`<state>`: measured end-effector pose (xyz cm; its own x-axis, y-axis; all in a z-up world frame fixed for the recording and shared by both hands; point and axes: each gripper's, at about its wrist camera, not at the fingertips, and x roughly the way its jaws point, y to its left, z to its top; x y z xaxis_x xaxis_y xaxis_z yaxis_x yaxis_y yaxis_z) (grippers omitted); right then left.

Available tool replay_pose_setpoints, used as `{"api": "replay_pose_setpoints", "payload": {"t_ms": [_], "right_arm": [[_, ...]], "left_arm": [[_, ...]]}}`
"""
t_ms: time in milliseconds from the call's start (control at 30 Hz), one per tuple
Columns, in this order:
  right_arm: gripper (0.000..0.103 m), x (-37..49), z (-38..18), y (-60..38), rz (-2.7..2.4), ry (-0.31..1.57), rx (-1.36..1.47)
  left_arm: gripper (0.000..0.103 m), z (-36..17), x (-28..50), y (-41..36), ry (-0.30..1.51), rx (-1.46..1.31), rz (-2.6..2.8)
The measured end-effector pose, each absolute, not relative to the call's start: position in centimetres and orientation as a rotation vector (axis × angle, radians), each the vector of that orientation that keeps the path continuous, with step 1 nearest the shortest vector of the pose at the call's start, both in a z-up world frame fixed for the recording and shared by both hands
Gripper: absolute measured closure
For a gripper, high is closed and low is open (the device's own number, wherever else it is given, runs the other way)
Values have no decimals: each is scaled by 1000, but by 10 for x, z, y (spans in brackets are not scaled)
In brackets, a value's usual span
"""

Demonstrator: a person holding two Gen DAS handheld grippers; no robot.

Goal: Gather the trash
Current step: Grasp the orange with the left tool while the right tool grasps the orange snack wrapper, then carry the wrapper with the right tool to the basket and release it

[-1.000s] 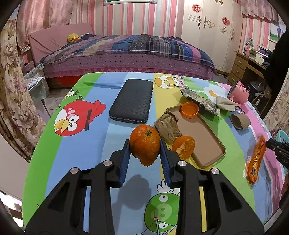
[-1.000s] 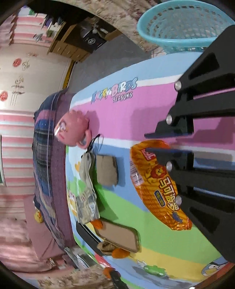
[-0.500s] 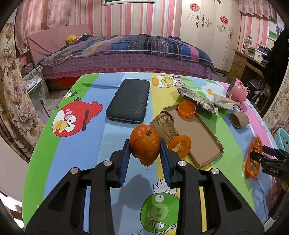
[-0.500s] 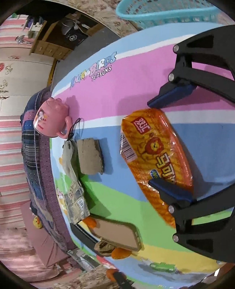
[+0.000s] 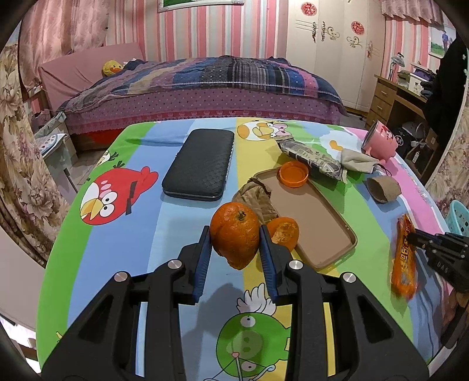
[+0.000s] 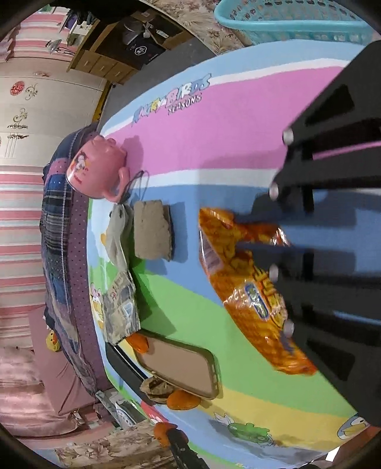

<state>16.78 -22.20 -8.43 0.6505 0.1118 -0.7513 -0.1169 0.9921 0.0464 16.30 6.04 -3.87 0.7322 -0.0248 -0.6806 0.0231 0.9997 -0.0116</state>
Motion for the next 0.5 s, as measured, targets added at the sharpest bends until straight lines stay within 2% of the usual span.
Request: {"api": "replay_pose_setpoints", "payload": {"t_ms": [500], "right_arm": [[98, 128, -23, -291, 75, 660, 61]], "left_arm": [[72, -34, 160, 32, 728, 37, -58]]}}
